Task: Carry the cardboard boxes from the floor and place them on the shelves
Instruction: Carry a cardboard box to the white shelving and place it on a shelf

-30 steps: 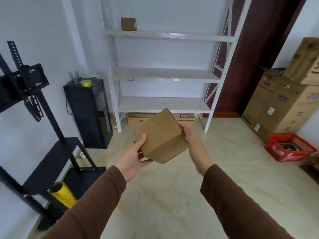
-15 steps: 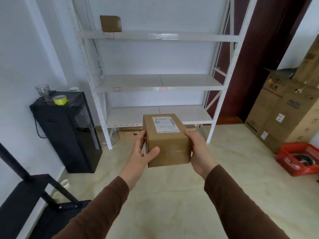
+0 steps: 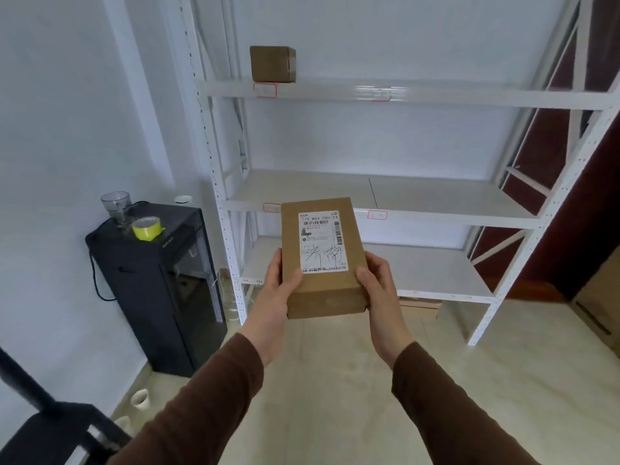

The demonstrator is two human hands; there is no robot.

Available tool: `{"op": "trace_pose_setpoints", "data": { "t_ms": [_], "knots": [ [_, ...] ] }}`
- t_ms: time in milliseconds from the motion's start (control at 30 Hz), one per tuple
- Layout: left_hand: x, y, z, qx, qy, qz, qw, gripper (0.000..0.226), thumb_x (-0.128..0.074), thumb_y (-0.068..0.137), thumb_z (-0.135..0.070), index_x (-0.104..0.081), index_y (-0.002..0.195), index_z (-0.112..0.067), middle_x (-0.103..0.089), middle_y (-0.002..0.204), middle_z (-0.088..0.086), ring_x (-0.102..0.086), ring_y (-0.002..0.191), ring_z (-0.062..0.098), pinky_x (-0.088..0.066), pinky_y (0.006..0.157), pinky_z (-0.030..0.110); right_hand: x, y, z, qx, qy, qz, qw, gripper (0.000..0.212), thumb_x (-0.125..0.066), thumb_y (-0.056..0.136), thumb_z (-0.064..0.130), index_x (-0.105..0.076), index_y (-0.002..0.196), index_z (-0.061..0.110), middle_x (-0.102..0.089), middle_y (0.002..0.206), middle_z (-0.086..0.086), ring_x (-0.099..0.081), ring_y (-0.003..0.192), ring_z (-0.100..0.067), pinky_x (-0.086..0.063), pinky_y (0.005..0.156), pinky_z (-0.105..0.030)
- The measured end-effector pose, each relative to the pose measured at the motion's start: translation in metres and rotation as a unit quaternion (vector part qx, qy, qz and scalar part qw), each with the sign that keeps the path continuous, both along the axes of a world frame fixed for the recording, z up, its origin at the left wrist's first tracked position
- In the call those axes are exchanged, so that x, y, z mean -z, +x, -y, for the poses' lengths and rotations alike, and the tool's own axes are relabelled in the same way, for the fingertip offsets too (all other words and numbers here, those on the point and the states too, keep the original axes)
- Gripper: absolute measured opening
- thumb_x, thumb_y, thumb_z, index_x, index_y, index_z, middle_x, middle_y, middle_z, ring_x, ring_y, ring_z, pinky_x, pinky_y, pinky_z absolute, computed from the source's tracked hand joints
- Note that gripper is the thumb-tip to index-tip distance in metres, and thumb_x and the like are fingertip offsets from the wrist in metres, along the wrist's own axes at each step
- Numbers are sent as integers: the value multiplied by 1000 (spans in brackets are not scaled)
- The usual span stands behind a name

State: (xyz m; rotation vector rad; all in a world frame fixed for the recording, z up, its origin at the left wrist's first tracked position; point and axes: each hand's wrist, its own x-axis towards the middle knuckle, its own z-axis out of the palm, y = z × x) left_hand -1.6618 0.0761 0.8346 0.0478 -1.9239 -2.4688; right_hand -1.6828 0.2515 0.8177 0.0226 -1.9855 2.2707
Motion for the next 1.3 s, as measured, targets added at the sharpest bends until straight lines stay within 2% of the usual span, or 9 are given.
{"op": "trace_pose_setpoints", "data": {
  "t_ms": [133,267,367,567,700,867,1033,1167,1300],
  "knots": [
    [9,-90,36,-4,4,17,1000,49,-53,103,-36,-38,147,-52,-66,133,-11,-61,119,19,-52,87,34,6,-85,35,0,6,19,1000,50,-60,88,49,-57,136,36,-67,135,5,-60,127,-21,-48,109,-47],
    [15,-179,68,34,-17,38,999,58,-59,100,-40,-35,152,-51,-62,140,-8,-60,125,20,-52,102,39,14,-157,63,21,4,43,999,49,-61,91,49,-56,138,36,-66,136,5,-59,128,-22,-47,109,-49],
    [23,-235,77,60,-24,52,997,52,-60,100,-38,-39,146,-53,-58,142,-6,-61,123,18,-54,87,28,26,-205,70,48,1,63,997,40,-59,100,42,-56,139,35,-64,137,3,-58,128,-23,-47,111,-53],
    [41,-347,87,76,-37,73,994,59,-61,100,-35,-37,153,-47,-60,144,-7,-64,119,12,-56,74,15,42,-315,80,68,7,92,993,56,-62,87,60,-58,139,40,-63,139,3,-61,128,-23,-49,111,-56],
    [44,-433,102,51,-51,73,995,63,-63,98,-38,-35,155,-40,-60,143,-6,-60,122,15,-49,84,23,47,-404,93,55,3,85,995,65,-63,81,67,-56,141,44,-62,139,5,-60,128,-20,-51,110,-52],
    [46,-535,120,7,-60,92,994,53,-68,95,-32,-44,141,-21,-62,137,2,-61,115,17,-48,82,26,52,-512,108,24,-1,100,995,56,-60,96,52,-50,149,39,-55,145,3,-53,132,-18,-46,112,-45],
    [49,-626,156,-8,-73,101,992,50,-69,96,-25,-47,140,-18,-61,137,2,-61,115,18,-48,83,25,49,-613,132,-19,4,128,992,52,-59,101,39,-51,151,29,-60,143,1,-58,128,-18,-49,106,-38],
    [57,-689,185,-14,-88,114,990,51,-65,98,-25,-47,146,-19,-62,136,9,-61,121,26,-49,86,28,46,-670,160,-30,1,154,988,35,-57,104,27,-53,137,18,-65,128,0,-62,110,-10,-50,84,-25],
    [69,-737,206,-5,-91,133,987,56,-61,101,-24,-42,154,-17,-66,131,4,-63,114,20,-48,92,27,56,-718,182,-24,10,183,983,27,-57,105,22,-55,130,12,-67,119,0,-64,103,-10,-52,82,-26]
  ]
}}
